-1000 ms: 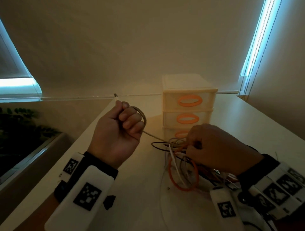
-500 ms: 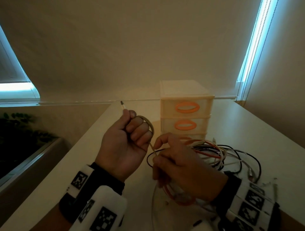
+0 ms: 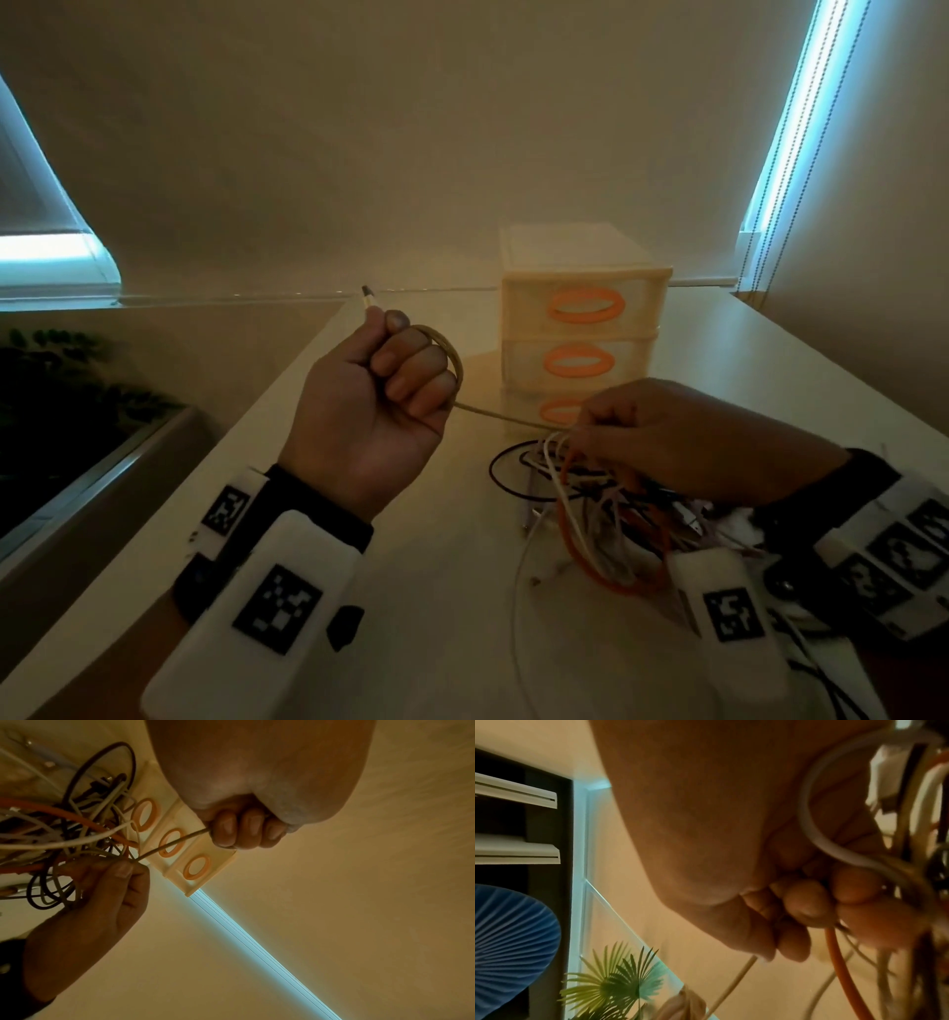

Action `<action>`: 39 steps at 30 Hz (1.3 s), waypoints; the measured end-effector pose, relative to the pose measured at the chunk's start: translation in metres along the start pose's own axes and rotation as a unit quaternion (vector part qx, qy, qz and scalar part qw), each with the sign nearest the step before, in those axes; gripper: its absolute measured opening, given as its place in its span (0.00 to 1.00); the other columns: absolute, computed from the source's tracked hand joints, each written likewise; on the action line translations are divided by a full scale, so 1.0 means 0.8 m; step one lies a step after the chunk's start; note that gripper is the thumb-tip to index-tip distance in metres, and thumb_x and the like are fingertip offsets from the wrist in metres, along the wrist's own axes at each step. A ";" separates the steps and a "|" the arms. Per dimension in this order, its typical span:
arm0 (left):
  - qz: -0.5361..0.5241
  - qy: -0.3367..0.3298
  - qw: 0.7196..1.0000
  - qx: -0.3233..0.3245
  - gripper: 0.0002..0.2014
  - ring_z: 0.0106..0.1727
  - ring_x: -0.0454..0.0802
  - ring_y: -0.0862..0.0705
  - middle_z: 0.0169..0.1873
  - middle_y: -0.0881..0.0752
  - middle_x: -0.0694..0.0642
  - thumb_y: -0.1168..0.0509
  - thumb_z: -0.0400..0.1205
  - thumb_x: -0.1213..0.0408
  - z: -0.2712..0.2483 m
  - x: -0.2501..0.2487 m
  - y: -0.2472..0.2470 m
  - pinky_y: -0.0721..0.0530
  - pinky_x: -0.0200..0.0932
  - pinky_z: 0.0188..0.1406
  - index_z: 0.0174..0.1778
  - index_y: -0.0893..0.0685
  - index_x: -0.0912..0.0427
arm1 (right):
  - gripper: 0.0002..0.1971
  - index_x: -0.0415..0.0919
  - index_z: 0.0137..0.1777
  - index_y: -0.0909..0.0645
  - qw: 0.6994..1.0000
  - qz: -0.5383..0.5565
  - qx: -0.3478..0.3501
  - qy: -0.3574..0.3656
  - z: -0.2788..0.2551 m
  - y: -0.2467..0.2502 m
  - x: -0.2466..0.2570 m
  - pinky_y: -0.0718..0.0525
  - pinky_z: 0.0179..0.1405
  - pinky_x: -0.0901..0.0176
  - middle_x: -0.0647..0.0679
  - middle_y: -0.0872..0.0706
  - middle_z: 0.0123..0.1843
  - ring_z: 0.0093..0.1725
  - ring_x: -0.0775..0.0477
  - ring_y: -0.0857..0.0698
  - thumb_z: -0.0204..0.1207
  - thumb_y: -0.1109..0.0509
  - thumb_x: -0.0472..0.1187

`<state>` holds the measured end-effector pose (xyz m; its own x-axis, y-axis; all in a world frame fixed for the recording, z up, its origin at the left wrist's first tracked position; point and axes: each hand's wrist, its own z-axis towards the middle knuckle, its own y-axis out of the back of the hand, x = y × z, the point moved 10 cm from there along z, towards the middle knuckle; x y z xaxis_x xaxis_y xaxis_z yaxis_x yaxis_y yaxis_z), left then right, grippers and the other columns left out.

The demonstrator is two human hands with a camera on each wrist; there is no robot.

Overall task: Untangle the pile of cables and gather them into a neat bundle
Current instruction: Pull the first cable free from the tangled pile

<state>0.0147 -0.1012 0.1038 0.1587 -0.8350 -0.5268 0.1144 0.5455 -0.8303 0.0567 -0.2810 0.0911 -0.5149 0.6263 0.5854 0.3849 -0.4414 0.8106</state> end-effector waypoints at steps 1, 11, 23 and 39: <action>0.005 0.000 1.000 -0.001 0.16 0.23 0.42 0.38 0.25 0.35 0.45 0.48 0.92 0.56 0.000 -0.001 0.001 0.40 0.36 0.24 0.39 0.26 0.55 | 0.16 0.39 0.39 0.17 1.000 -0.007 0.001 -0.008 -0.002 0.005 -0.005 0.22 0.27 0.64 0.66 0.17 0.25 0.22 0.61 0.23 0.86 0.34 0.48; 0.156 0.140 0.960 0.187 0.12 0.27 0.45 0.21 0.29 0.17 0.52 0.48 0.91 0.57 -0.026 0.048 -0.046 0.25 0.38 0.27 0.45 0.27 0.55 | 0.13 0.45 0.41 0.19 0.973 0.084 -0.215 0.014 -0.007 0.058 -0.019 0.10 0.36 0.43 0.47 0.15 0.26 0.27 0.44 0.12 0.87 0.36 0.49; 0.201 0.093 0.967 0.124 0.16 0.64 0.63 0.16 0.64 0.16 0.72 0.53 0.93 0.55 -0.013 0.076 -0.026 0.22 0.56 0.67 0.45 0.27 0.57 | 0.11 0.49 0.61 0.10 0.949 0.117 -0.177 0.235 -0.024 0.005 0.058 0.10 0.45 0.54 0.53 0.08 0.44 0.44 0.52 0.09 0.83 0.29 0.40; 0.038 0.045 0.998 -0.009 0.14 0.25 0.41 0.36 0.30 0.28 0.47 0.47 0.91 0.58 0.000 0.032 0.006 0.35 0.34 0.25 0.40 0.25 0.55 | 0.06 0.60 0.49 0.17 0.976 -0.003 -0.070 0.206 -0.002 -0.043 0.042 0.21 0.44 0.74 0.66 0.19 0.49 0.50 0.60 0.17 0.80 0.26 0.44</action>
<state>0.0196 -0.1197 0.0860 0.0775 -0.7945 -0.6023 0.0875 0.6072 -0.7897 0.0252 -0.2457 0.0827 -0.7920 0.3297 0.5139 0.2881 -0.5403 0.7906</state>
